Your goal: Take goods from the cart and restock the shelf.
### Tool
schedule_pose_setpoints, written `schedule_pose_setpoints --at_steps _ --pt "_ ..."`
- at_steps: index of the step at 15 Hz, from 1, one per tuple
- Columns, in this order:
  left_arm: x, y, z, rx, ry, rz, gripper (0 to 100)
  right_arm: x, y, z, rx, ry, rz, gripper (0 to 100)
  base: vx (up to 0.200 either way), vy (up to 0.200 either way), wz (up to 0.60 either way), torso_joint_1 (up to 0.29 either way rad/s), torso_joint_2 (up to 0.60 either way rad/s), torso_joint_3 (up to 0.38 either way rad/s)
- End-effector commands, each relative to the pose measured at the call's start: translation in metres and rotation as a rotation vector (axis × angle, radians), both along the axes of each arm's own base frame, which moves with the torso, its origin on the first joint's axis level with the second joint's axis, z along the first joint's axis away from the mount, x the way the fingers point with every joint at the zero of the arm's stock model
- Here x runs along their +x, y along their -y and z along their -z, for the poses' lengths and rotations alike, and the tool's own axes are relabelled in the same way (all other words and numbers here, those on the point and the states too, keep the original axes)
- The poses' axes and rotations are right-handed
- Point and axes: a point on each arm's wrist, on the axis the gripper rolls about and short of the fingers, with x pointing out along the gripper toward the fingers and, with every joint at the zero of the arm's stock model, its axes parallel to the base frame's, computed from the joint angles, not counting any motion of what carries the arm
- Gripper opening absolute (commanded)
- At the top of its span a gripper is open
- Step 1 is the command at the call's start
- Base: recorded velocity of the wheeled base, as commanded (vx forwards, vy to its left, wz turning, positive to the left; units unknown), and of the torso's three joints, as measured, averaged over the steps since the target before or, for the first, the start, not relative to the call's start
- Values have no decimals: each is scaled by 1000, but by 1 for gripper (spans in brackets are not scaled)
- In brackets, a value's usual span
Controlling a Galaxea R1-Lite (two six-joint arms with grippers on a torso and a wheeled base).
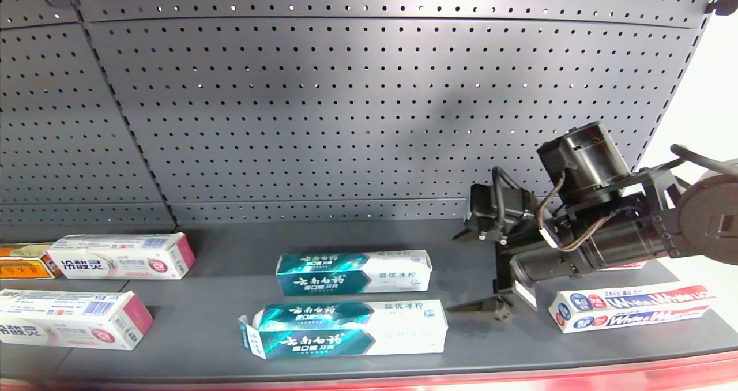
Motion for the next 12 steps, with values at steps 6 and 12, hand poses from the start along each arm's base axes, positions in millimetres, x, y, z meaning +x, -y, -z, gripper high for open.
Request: schedule_pose_setpoints --at_steps 6,12 --pt "0 0 0 0 0 0 100 -36 32 6 -13 -17 30 100 0 0 0 0 0 0" --pt "0 0 0 0 -2 0 100 -39 44 2 -3 -3 74 100 0 0 0 0 0 0"
